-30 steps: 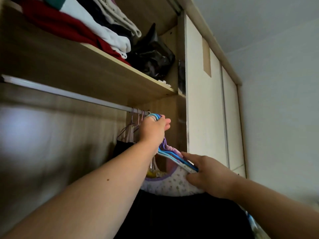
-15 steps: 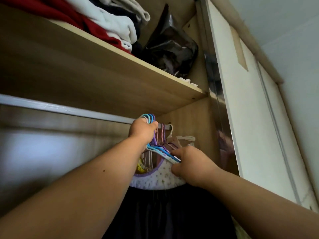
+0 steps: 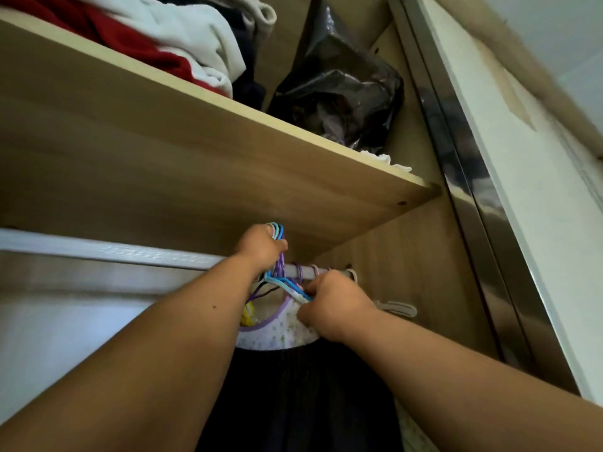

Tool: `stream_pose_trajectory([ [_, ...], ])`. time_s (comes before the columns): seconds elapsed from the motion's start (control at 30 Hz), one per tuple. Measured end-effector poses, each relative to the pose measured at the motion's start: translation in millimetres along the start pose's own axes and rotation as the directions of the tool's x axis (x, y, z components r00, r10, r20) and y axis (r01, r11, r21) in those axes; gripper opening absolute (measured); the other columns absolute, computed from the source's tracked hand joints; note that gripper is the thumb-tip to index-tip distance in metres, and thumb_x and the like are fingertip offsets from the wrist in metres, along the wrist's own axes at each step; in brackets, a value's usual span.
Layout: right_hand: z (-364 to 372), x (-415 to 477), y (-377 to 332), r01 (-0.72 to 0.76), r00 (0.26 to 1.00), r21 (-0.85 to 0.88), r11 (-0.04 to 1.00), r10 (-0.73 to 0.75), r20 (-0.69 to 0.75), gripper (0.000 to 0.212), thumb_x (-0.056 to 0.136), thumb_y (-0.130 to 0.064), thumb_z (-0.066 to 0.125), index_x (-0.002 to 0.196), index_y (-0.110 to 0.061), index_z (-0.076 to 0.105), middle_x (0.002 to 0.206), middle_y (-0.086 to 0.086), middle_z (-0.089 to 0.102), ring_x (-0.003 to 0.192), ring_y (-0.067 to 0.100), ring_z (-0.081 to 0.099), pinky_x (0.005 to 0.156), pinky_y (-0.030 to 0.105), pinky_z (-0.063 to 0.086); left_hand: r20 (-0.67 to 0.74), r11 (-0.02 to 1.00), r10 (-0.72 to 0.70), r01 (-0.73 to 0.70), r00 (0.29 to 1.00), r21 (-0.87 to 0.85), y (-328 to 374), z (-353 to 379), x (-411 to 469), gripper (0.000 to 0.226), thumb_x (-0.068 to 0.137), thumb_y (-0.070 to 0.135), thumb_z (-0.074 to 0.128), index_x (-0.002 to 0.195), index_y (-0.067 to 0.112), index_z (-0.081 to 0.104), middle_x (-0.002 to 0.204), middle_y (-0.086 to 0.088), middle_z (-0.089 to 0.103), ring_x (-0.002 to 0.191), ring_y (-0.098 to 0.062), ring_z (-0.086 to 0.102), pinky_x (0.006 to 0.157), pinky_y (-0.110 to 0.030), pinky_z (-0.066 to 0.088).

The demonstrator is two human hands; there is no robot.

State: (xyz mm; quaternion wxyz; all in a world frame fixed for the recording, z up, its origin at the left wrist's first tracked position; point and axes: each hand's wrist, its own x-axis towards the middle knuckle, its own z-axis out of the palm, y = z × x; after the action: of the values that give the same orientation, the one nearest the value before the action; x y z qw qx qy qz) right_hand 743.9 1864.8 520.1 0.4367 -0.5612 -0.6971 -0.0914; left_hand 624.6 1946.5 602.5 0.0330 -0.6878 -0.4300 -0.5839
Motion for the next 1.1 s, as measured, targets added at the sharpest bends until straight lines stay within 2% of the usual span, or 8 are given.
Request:
stream_pose_trajectory([
  [0.13, 14.6, 8.7, 6.2, -0.004, 1.0, -0.006, 1.0, 0.005, 0.024, 0.024, 0.078, -0.02, 0.062, 0.1, -0.013, 0.067, 0.086, 0.006, 0.06, 0.081, 0.023, 0.059, 0.064, 0.021, 0.038, 0.023, 0.92, 0.114, -0.115, 0.993, 0.375, -9.4, 7.6, 5.9, 0.023, 0.09, 0.029, 0.057, 0.097, 0.007, 0.063, 0.106, -0.017, 0.065, 0.098, -0.035, 0.059, 0.081, -0.037, 0.046],
  [0.3, 24.2, 2.6, 8.9, -0.015, 0.998, -0.009, 1.0, 0.015, 0.059, 0.029, 0.078, -0.023, 0.066, 0.105, -0.013, 0.063, 0.093, 0.006, 0.062, 0.085, 0.021, 0.059, 0.066, 0.023, 0.04, 0.074, 0.865, 0.118, -0.139, 0.99, 0.483, -16.0, -0.8, 2.2, 0.025, 0.088, 0.04, 0.059, 0.09, 0.016, 0.065, 0.097, -0.012, 0.066, 0.092, -0.03, 0.061, 0.087, -0.041, 0.05],
  [0.43, 33.0, -3.9, 9.4, -0.037, 0.993, -0.009, 0.999, 0.038, 0.114, 0.043, 0.074, -0.027, 0.071, 0.114, -0.013, 0.062, 0.107, 0.006, 0.065, 0.096, 0.021, 0.062, 0.073, 0.024, 0.047, 0.037, 0.771, 0.136, -0.129, 0.99, 0.624, -25.8, -13.8, -8.3, 0.037, 0.076, 0.057, 0.066, 0.077, 0.019, 0.066, 0.088, -0.006, 0.066, 0.083, -0.025, 0.06, 0.074, -0.032, 0.048],
  [0.67, 27.8, -15.8, 9.8, 0.023, 0.981, 0.025, 0.999, -0.027, 0.19, 0.05, 0.089, -0.049, 0.054, 0.126, -0.015, 0.056, 0.124, 0.006, 0.06, 0.113, 0.021, 0.056, 0.091, 0.025, 0.043, -0.094, 0.71, 0.255, -0.12, 0.962, 0.694, -39.1, -21.0, -20.4, 0.072, 0.058, 0.075, 0.068, 0.099, 0.016, 0.067, 0.104, -0.01, 0.056, 0.096, -0.03, 0.058, 0.082, -0.035, 0.044],
  [0.77, 22.6, -18.3, 10.5, 0.039, 0.981, -0.012, 0.999, -0.036, 0.193, 0.038, 0.099, -0.037, 0.039, 0.119, -0.011, 0.06, 0.121, 0.01, 0.061, 0.111, 0.025, 0.056, 0.077, 0.024, 0.039, -0.131, 0.724, 0.301, -0.138, 0.944, 0.675, -43.8, -22.7, -21.8, 0.08, 0.055, 0.074, 0.071, 0.104, 0.012, 0.057, 0.106, -0.011, 0.057, 0.098, -0.03, 0.056, 0.084, -0.037, 0.043],
  [0.83, 18.5, -19.8, 11.1, 0.038, 0.977, -0.077, 0.996, -0.021, 0.214, 0.033, 0.099, -0.027, 0.04, 0.122, -0.013, 0.06, 0.125, 0.007, 0.06, 0.115, 0.022, 0.055, 0.079, 0.023, 0.039, -0.082, 0.739, 0.335, -0.207, 0.939, 0.64, -47.2, -25.6, -21.7, 0.08, 0.06, 0.069, 0.072, 0.114, 0.015, 0.051, 0.112, -0.011, 0.057, 0.103, -0.03, 0.056, 0.086, -0.038, 0.042],
  [0.93, 13.2, -20.9, 12.9, 0.069, 0.972, -0.153, 0.986, -0.032, 0.232, 0.031, 0.096, -0.018, 0.045, 0.123, -0.021, 0.061, 0.126, 0.0, 0.061, 0.114, 0.016, 0.055, 0.087, 0.019, 0.041, 0.134, 0.612, 0.39, -0.365, 0.911, 0.702, -54.4, -28.1, -22.3, 0.072, 0.079, 0.066, 0.056, 0.139, 0.031, 0.037, 0.131, -0.002, 0.053, 0.118, -0.024, 0.052, 0.092, -0.038, 0.036],
  [1.1, 13.9, -22.5, 12.3, 0.133, 0.967, -0.293, 0.947, -0.06, 0.247, 0.033, 0.098, -0.019, 0.043, 0.128, -0.02, 0.058, 0.127, -0.001, 0.06, 0.109, 0.016, 0.057, 0.079, 0.016, 0.038, 0.159, 0.525, 0.391, -0.361, 0.907, 0.771, -61.6, -38.6, -27.4, 0.061, 0.082, 0.069, 0.047, 0.136, 0.039, 0.042, 0.128, 0.002, 0.055, 0.116, -0.022, 0.053, 0.09, -0.037, 0.033],
])
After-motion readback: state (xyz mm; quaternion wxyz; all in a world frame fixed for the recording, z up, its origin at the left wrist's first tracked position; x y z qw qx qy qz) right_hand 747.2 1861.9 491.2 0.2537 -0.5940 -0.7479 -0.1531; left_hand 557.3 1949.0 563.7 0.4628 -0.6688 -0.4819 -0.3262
